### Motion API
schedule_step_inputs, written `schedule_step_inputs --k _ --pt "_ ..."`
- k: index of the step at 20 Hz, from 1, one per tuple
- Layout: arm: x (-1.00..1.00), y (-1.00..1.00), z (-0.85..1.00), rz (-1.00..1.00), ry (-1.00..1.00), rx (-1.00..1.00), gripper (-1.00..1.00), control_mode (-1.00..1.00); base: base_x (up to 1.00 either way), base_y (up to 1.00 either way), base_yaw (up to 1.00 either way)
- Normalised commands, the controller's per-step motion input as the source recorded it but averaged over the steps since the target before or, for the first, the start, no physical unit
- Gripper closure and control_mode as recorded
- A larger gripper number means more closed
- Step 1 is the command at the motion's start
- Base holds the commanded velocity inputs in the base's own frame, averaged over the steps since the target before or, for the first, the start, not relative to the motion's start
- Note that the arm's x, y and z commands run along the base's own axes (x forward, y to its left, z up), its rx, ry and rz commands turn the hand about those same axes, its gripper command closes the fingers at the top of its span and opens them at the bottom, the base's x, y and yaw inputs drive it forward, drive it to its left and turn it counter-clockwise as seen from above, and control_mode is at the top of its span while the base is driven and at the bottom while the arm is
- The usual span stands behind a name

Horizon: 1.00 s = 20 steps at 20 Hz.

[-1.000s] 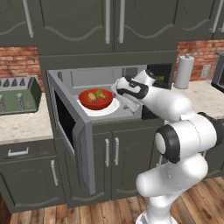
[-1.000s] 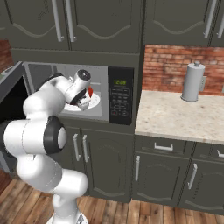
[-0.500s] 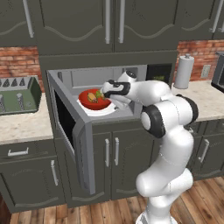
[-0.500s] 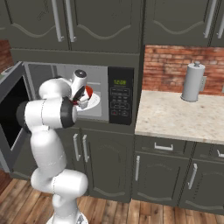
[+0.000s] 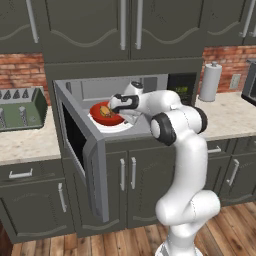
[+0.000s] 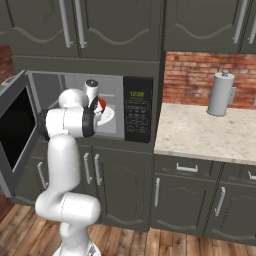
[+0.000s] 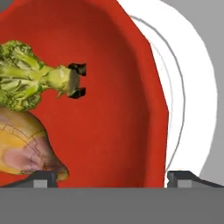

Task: The microwave is finished heating the chicken drumstick and broccoli. Take the bowl containing the food and place it on the dining counter.

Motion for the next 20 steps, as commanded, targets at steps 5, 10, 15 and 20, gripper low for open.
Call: schedule_step_inputs --k 5,10,15,20 --pt "0.5 0.11 -0.37 0.0 0.06 -0.04 -1.0 -1.0 0.0 0.0 0.0" --pt "0.05 0.01 -0.74 0.0 0.1 -0.08 1.0 -1.0 0.0 0.0 0.0" --pt "-0.01 0.0 -0.31 0.0 0.0 -0.01 1.0 -1.0 0.0 0.0 0.0" --pt "0.0 0.0 0.0 0.0 0.0 0.0 1.0 -1.0 0.0 0.0 0.0"
